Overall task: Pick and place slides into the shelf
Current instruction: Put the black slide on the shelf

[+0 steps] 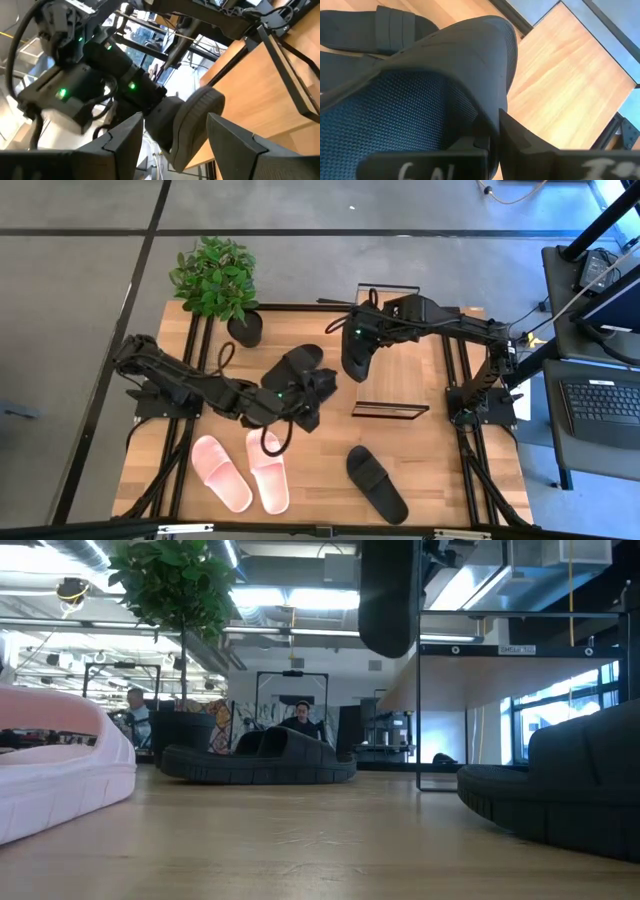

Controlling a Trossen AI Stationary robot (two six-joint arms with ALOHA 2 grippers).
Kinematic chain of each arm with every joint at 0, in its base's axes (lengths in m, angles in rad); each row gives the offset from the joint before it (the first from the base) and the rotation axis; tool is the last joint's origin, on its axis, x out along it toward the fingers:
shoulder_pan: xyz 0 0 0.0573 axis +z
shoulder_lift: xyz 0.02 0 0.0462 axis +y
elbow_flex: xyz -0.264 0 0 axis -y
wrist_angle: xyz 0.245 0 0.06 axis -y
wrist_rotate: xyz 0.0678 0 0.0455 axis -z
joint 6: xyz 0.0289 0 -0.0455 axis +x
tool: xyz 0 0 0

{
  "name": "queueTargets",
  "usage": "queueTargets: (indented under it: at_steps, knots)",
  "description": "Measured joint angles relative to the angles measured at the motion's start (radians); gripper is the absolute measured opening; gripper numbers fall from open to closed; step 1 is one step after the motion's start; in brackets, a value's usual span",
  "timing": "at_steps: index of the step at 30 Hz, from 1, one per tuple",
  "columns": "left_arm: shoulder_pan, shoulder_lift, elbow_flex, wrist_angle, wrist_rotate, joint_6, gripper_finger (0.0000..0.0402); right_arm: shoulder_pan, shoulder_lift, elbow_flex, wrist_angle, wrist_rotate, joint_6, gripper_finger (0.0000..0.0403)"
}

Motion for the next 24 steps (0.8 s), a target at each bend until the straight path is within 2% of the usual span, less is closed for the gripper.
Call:
queueTargets:
  at_steps: [13, 24]
  knots:
    - [0.031, 0.089, 0.001, -0.008, 0.005, 0.001, 0.0211, 0.008, 0.01, 0.0, 0.003, 0.002, -0.008, 0.0013]
    - [0.073, 0.095, 0.0, -0.006, 0.028, 0.0, 0.0211, 0.038, 0.043, 0.0, 0.016, 0.002, -0.029, 0.0013]
